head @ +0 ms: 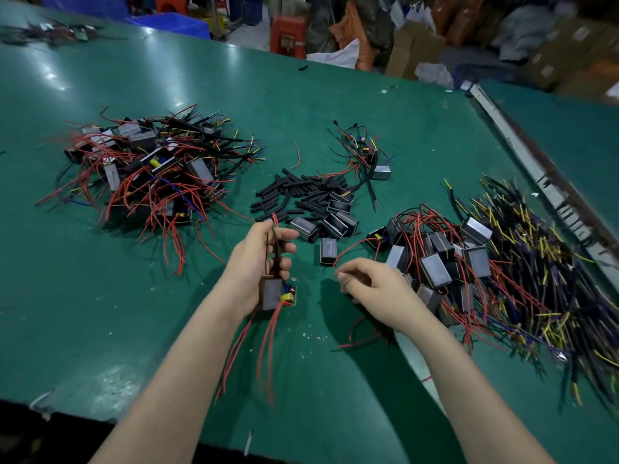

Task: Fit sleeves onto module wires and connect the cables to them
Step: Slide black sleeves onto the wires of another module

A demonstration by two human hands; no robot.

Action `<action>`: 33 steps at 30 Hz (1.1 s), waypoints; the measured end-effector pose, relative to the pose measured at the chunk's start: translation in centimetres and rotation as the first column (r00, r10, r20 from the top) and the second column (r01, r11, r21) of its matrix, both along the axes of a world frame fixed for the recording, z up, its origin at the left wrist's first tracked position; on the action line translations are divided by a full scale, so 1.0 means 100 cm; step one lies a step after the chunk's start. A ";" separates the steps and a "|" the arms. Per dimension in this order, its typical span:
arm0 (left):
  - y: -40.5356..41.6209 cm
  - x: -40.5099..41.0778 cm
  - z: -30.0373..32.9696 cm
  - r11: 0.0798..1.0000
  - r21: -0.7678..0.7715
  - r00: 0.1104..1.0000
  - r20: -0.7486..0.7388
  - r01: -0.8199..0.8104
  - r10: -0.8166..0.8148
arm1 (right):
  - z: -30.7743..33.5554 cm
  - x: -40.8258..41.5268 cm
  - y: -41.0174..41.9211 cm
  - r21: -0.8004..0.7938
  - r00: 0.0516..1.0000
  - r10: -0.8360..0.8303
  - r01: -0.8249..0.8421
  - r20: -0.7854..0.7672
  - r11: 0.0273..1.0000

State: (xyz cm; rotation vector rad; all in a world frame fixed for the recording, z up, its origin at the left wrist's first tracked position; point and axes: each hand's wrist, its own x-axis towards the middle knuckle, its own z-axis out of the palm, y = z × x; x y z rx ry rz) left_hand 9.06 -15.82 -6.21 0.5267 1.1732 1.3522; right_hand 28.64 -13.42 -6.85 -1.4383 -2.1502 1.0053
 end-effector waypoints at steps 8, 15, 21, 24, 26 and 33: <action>0.003 0.026 -0.024 0.965 0.240 0.883 -0.469 0.108 0.018 | 0.035 -0.050 0.044 0.162 0.982 -0.166 0.178 -0.085 0.971; 0.002 0.024 -0.032 0.956 0.286 0.918 -0.392 0.061 0.059 | 0.033 -0.084 0.105 0.228 0.941 0.008 -0.091 0.338 0.969; 0.003 0.024 -0.031 0.958 0.285 0.934 -0.351 0.039 0.066 | 0.035 -0.096 0.123 0.157 0.718 0.214 -0.412 0.663 0.898; 0.003 0.024 -0.031 0.961 0.274 0.938 -0.341 0.040 0.058 | 0.034 -0.095 0.126 0.124 0.665 0.240 -0.450 0.707 0.884; 0.002 0.024 -0.030 0.961 0.272 0.940 -0.337 0.042 0.054 | 0.032 -0.092 0.124 0.155 0.712 0.235 -0.437 0.662 0.886; -0.002 0.023 -0.028 0.956 0.283 0.925 -0.377 0.074 0.040 | 0.019 -0.086 0.117 0.260 0.800 0.176 -0.382 0.574 0.887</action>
